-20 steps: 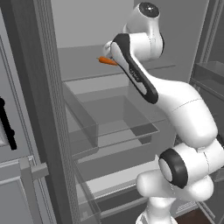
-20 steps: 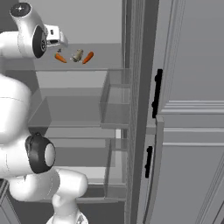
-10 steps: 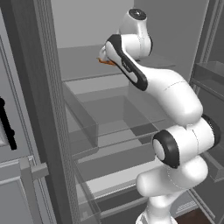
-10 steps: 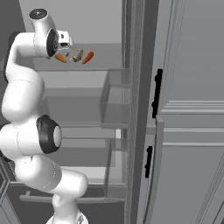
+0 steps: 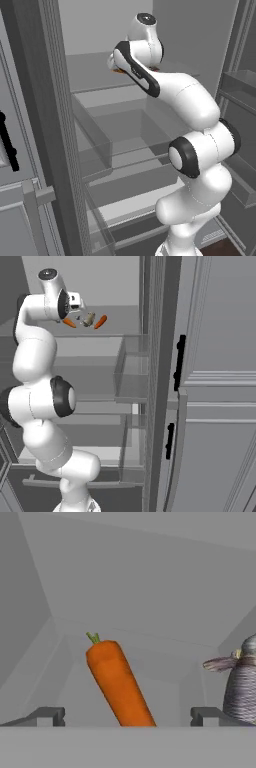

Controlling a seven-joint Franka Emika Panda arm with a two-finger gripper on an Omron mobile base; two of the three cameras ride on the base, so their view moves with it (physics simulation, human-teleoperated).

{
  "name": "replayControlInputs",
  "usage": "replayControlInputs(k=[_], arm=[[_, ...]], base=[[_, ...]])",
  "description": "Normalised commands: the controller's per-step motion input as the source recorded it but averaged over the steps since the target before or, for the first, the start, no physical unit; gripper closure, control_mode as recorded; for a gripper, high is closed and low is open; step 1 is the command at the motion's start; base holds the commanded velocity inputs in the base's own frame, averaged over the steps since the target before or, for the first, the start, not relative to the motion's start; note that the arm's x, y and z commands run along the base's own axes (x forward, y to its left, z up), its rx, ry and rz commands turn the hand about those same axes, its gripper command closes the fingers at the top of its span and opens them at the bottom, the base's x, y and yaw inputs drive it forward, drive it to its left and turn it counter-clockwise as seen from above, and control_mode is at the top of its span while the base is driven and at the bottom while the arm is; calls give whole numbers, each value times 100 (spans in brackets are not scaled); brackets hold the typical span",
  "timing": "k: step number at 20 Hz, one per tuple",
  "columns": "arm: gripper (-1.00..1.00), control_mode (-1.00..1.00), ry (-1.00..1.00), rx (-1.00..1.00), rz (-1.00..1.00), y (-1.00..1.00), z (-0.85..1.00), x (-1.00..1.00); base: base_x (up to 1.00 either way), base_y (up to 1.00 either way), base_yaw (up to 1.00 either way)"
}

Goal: Place one carrot and one fish in each tupperware on the nearby counter, to pack two identical lunches.

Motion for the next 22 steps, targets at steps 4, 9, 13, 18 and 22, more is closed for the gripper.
replayControlInputs(k=[4, 9, 13, 18, 22], arm=[[-100, -100, 0, -1, 0, 0, -22, 32], [100, -100, 0, 0, 0, 0, -31, 0], [100, -100, 3, 0, 0, 0, -46, 1], [100, -100, 0, 0, 0, 0, -18, 14], [100, -100, -5, 3, 0, -11, -26, -49]], base=[[0, 0, 0], [0, 0, 0], [0, 0, 0], [0, 0, 0], [0, 0, 0]])
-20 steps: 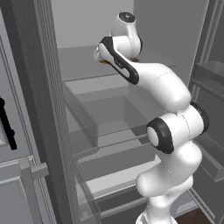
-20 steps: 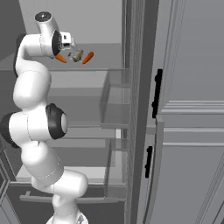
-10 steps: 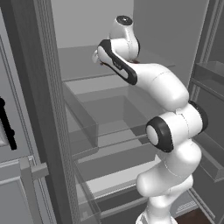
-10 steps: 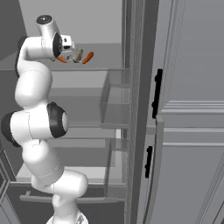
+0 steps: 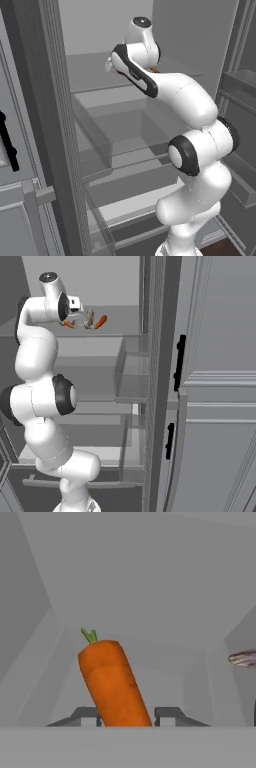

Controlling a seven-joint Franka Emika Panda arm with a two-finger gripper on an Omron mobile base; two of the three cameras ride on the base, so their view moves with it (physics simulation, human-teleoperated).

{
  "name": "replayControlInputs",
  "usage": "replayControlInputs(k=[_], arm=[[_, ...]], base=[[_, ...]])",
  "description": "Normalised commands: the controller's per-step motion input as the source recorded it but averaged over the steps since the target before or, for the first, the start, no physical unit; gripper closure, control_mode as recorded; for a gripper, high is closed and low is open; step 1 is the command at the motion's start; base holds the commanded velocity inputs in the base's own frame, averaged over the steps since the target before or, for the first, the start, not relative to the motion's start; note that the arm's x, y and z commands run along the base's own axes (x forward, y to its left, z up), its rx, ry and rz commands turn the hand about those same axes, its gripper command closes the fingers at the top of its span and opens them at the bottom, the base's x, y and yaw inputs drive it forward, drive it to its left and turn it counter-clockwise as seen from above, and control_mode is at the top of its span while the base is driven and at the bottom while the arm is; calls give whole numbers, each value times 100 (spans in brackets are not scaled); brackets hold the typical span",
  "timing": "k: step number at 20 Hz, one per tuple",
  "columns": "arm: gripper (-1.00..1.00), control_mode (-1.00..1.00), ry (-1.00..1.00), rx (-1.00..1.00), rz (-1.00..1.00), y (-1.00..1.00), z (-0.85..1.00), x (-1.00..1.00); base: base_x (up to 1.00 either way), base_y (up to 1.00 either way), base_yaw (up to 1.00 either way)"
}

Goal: Place one carrot and one fish in each tupperware on the nearby counter, to pack two identical lunches.

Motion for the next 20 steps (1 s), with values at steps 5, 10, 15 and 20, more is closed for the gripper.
replayControlInputs(k=[5, 10, 15, 20], arm=[[100, -100, -49, 34, 0, -44, -10, -100], [100, -100, -45, 32, 0, -60, -4, -100], [100, -100, -20, 11, 0, -69, -12, -100], [100, -100, 21, -13, 0, -9, -93, -100]], base=[[0, 0, 0], [0, 0, 0], [0, 0, 0], [0, 0, 0]])
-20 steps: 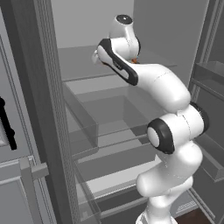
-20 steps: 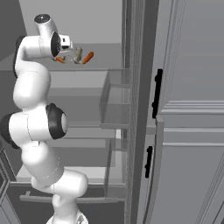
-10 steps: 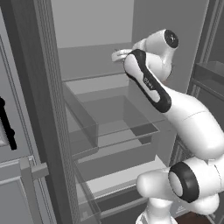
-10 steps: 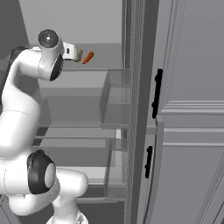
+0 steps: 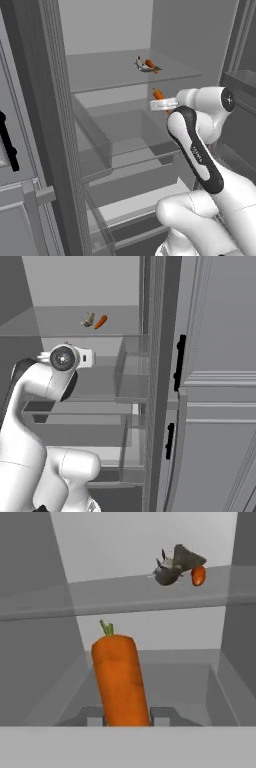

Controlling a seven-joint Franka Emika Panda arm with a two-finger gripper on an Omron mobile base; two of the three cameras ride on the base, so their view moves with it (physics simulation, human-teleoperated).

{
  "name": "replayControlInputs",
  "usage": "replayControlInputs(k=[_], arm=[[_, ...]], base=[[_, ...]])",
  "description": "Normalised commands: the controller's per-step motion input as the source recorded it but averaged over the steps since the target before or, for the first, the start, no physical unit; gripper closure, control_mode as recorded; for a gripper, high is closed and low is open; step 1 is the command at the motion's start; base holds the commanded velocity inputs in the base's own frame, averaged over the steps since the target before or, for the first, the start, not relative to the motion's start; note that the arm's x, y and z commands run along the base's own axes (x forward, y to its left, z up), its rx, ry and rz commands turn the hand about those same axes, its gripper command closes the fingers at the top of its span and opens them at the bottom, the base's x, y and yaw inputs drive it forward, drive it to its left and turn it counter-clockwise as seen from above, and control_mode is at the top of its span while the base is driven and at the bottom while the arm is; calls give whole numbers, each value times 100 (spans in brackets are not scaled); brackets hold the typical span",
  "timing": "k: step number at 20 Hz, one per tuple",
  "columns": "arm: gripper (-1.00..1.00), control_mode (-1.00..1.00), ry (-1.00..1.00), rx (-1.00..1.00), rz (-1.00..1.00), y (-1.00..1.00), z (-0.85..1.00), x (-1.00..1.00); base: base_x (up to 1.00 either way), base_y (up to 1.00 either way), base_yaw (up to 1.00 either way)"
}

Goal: Place one carrot and one fish in each tupperware on the nearby counter, to pack two identical lunches.

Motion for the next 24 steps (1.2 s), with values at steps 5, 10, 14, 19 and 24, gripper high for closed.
replayControlInputs(k=[5, 10, 14, 19, 24], arm=[[100, 100, 19, -19, 0, 2, -60, -56], [100, 100, 0, 0, 0, 0, 0, 0], [100, 100, 0, 0, 0, 0, 0, 0], [100, 100, 0, 0, 0, 0, 0, 0], [100, 100, 0, 0, 0, 0, 0, 0]], base=[[-23, 5, 6], [-99, -12, 17], [-100, -31, 20], [-93, -10, 58], [-69, 0, 79]])
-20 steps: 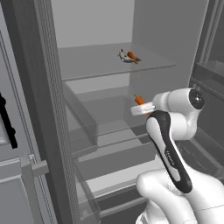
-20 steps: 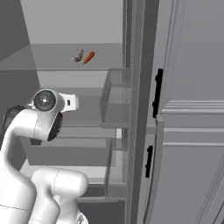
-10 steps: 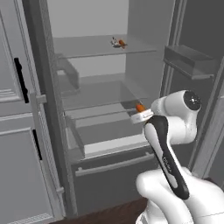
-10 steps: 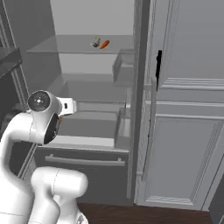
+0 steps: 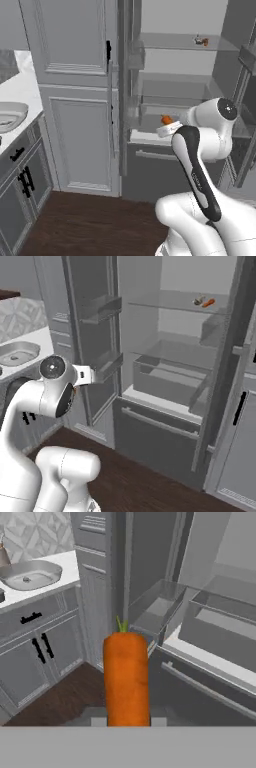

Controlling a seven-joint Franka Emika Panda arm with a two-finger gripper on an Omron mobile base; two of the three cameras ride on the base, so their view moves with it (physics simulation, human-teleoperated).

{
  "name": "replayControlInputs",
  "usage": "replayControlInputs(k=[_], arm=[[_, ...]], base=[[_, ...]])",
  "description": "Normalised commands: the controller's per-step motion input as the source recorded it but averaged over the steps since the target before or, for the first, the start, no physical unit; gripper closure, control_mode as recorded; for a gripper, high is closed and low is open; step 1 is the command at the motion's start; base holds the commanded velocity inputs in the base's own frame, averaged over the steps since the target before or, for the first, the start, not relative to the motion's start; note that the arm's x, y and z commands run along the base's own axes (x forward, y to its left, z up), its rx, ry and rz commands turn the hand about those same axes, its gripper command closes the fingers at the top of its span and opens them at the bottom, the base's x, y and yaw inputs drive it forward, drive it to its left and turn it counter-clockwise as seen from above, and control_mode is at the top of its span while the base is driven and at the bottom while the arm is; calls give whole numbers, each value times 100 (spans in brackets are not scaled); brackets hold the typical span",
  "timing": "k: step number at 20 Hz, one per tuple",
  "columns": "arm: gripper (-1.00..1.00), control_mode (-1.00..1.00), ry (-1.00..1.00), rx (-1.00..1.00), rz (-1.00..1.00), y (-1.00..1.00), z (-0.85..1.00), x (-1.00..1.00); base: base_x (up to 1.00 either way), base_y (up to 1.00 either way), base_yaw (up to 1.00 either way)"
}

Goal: Place one carrot and one fish in each tupperware on the nearby counter, to pack two identical lunches.

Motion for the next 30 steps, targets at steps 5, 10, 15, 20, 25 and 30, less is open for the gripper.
replayControlInputs(k=[5, 10, 15, 20, 25, 30], arm=[[100, 100, 0, 0, 0, 0, 0, 0], [100, 100, 0, 0, 0, 0, 0, 0], [100, 100, 0, 0, 0, 0, 0, 0], [100, 100, 0, 0, 0, 0, 0, 0], [100, 100, 0, 0, 0, 0, 0, 0], [100, 100, 0, 0, 0, 0, 0, 0]], base=[[-71, 45, 81], [12, 57, 62], [100, 3, 25], [100, -41, 15], [100, -39, 4], [100, 6, 2]])
